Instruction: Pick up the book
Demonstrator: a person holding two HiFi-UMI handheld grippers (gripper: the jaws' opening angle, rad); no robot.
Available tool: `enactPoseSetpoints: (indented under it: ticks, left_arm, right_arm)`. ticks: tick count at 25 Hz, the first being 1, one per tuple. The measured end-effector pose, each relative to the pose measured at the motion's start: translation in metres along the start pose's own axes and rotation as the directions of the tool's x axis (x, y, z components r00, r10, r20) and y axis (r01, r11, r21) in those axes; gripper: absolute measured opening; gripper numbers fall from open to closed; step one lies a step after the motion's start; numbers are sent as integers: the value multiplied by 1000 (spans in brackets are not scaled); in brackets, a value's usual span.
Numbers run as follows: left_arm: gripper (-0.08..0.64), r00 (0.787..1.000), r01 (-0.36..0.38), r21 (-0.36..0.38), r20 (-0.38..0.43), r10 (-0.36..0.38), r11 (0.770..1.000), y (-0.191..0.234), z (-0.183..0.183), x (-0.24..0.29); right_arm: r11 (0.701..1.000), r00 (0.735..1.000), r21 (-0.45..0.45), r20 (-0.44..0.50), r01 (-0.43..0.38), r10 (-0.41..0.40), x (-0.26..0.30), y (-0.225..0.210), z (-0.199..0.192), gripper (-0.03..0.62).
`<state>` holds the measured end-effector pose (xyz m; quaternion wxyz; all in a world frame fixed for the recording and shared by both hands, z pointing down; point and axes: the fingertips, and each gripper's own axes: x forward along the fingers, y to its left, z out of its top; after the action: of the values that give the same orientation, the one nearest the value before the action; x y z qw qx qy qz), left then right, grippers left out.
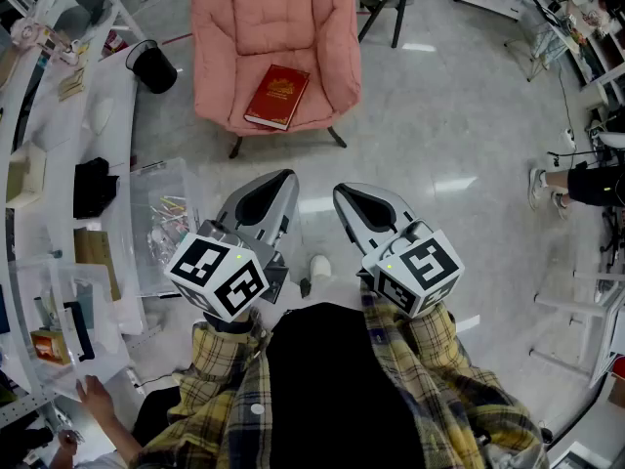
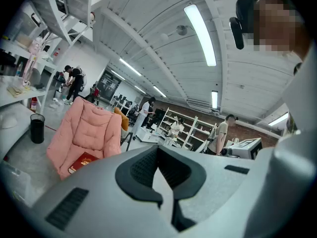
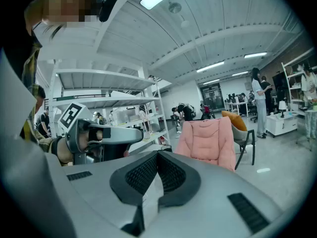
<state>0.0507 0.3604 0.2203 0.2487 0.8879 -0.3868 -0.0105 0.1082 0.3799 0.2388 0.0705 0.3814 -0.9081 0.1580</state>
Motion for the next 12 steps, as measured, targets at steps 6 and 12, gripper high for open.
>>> enactPoseSetpoints:
  ticks: [6, 12]
  left_arm:
    - [3, 1000, -18, -2, 6, 18, 1000, -4, -4, -5]
    - [3, 999, -43, -1, 23, 43, 999, -11, -10, -9]
  right_arm:
    - [1000, 1000, -2, 4, -6, 6, -7, 2, -2, 17]
    - [1000, 1000, -8, 11, -20, 20, -17, 0, -8, 17]
